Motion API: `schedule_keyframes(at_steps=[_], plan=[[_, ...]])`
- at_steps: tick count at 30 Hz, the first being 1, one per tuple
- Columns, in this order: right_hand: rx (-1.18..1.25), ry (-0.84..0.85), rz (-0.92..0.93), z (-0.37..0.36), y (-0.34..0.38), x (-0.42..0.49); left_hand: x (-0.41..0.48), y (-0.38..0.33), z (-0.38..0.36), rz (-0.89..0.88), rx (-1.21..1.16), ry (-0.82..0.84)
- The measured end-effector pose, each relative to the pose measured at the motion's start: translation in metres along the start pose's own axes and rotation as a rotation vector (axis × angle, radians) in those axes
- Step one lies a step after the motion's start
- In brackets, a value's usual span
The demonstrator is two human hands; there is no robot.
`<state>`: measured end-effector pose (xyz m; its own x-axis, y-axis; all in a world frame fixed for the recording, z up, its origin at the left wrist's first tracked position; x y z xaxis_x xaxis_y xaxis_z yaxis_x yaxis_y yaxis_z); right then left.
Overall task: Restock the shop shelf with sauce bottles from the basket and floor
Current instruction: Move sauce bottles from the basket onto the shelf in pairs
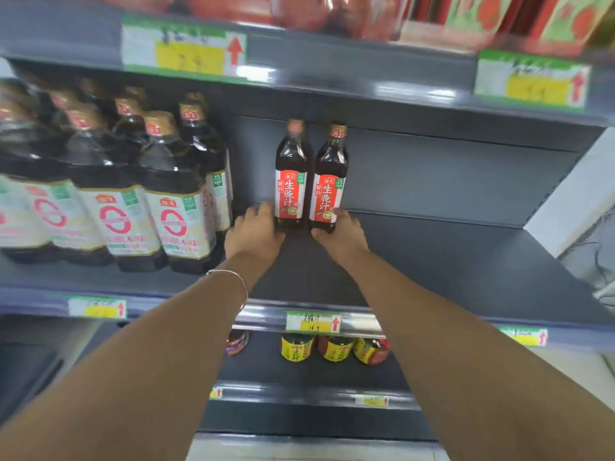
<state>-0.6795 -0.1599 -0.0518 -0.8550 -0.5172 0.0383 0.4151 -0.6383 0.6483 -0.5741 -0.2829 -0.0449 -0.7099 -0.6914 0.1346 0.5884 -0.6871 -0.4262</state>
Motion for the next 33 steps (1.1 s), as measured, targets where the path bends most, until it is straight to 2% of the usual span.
schedule_keyframes(at_steps=[2, 3, 6, 14, 24, 33], plan=[[-0.266, 0.121, 0.061, -0.003, 0.013, -0.023, -0.025, 0.002, 0.008, -0.210, 0.404, 0.026], [-0.405, 0.188, 0.111, -0.007, 0.020, -0.036, -0.037, 0.007, 0.011, -0.265, 0.497, 0.049], [-0.634, 0.327, 0.243, -0.027, 0.038, -0.075, -0.070, 0.035, 0.024, -0.175, 0.481, 0.126], [-0.675, 0.443, 0.498, -0.093, 0.073, -0.194, -0.208, 0.139, 0.054, 0.121, 0.441, 0.163], [-0.641, 0.716, 0.871, -0.240, 0.159, -0.394, -0.438, 0.314, 0.101, 0.537, 0.426, 0.219], [-0.592, 0.928, 0.994, -0.393, 0.240, -0.576, -0.624, 0.480, 0.139, 0.904, 0.313, 0.217]])
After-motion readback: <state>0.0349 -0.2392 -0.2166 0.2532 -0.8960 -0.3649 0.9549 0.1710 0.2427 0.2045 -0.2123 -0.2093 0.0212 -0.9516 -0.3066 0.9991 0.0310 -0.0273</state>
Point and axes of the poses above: each hand's wrist, its own x-axis towards the middle knuckle, its own z-axis out of the back of the hand, y = z × x, the point moved 5 cm from there along x, towards the middle knuckle, and after that the axes turned 4 degrees about z, right-handed, at the moved point
